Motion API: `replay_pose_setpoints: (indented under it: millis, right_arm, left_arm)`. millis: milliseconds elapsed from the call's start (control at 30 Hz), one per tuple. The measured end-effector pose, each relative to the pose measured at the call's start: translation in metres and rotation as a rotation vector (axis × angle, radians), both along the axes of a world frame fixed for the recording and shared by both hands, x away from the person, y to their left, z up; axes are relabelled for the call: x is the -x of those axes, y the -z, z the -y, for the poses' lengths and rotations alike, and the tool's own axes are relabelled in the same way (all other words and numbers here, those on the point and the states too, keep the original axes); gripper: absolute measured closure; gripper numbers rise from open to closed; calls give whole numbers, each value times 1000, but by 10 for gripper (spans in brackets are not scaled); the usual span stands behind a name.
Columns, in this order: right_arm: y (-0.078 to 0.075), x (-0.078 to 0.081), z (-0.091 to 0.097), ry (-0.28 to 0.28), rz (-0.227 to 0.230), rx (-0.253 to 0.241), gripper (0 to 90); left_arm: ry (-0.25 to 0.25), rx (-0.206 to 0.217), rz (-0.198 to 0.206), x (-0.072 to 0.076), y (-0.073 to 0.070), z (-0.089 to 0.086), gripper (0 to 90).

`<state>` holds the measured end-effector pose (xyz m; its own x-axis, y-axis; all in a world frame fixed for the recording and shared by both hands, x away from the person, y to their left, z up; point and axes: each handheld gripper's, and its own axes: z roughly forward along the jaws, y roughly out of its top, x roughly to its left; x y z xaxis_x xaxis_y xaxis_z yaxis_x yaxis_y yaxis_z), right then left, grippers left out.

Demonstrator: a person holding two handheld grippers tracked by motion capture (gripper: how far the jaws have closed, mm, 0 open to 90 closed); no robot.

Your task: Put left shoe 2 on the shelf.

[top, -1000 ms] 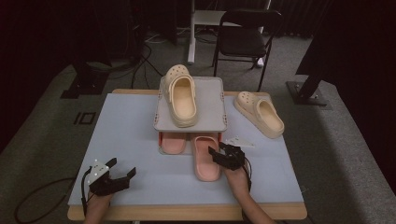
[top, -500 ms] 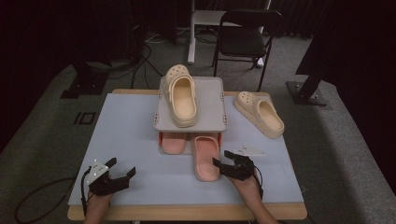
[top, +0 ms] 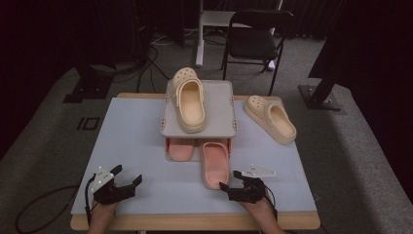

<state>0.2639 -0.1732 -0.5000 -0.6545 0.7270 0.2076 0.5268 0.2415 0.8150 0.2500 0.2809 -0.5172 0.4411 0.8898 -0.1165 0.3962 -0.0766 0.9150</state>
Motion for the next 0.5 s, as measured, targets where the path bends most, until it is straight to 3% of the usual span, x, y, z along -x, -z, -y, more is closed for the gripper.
replay_pose_setpoints:
  millis: [233, 500]
  right_arm:
    - [9, 3, -6, -18, -5, 18, 190]
    - [19, 1, -14, -19, -10, 86, 185]
  left_arm:
    - [-2, 2, 1, 0, 0, -1, 82]
    - [-4, 6, 4, 0, -1, -2, 82]
